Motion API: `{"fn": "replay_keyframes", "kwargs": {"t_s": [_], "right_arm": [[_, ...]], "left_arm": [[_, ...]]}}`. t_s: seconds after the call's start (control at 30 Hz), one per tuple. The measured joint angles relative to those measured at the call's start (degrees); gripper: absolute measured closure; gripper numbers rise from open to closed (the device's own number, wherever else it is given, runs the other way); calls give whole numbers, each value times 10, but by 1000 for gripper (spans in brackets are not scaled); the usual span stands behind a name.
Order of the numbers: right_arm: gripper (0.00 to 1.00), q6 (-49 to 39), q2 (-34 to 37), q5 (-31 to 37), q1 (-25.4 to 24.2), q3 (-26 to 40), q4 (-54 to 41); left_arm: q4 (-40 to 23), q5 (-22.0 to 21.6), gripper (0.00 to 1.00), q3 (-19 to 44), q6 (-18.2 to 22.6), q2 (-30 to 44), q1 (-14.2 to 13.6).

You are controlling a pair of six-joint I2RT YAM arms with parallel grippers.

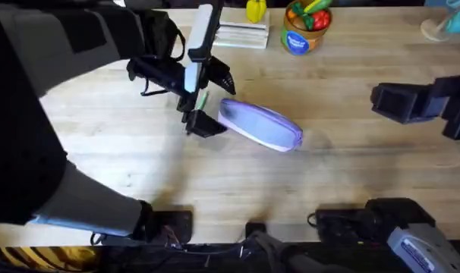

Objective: Unzip the bag, pick up the pens from the table one at a time and place them inside, then zip the bag closed.

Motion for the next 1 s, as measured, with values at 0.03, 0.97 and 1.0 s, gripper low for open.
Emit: {"fn": "replay_keyframes", "kwargs": {"t_s": [0.03,0.97,1.0], "right_arm": [[5,0,0,0,0,0,0],[7,0,0,0,0,0,0],[5,3,0,0,0,0,-1]], "left_arm": [[0,0,8,0,0,0,0],[24,19,762,0,0,31,0],[25,19,827,0,0,31,0]]}}
